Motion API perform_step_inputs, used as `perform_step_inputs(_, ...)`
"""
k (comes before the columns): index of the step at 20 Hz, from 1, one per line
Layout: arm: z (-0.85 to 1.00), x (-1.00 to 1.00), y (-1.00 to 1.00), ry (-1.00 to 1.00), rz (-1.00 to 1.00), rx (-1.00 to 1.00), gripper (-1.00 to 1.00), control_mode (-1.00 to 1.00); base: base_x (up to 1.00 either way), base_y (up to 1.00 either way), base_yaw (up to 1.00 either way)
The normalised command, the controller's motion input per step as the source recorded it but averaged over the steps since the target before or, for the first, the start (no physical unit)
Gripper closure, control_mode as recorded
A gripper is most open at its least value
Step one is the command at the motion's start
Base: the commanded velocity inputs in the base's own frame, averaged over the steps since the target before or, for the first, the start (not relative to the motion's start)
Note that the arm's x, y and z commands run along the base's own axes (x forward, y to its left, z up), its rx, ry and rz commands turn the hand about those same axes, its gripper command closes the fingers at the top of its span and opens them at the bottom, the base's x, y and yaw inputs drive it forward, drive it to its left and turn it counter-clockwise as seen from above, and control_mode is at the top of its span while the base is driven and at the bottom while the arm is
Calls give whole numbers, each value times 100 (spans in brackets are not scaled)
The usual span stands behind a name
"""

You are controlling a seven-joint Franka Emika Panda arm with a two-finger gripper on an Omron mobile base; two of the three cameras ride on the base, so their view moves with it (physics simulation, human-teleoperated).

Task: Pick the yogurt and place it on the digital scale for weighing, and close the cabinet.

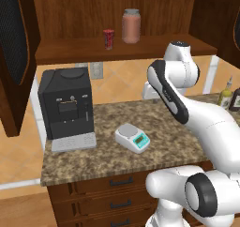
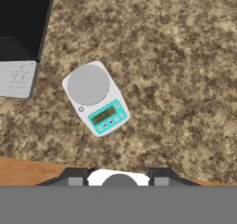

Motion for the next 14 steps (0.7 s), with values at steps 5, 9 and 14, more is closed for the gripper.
perform_step_inputs(5, 0, -59, 0, -17, 0, 0, -100, -100, 0, 0, 0)
perform_step_inputs(9, 10, -72, 0, -17, 4, 7, -100, -100, 0, 0, 0)
perform_step_inputs(14, 47, -55, 0, -18, 12, 21, -100, -100, 0, 0, 0)
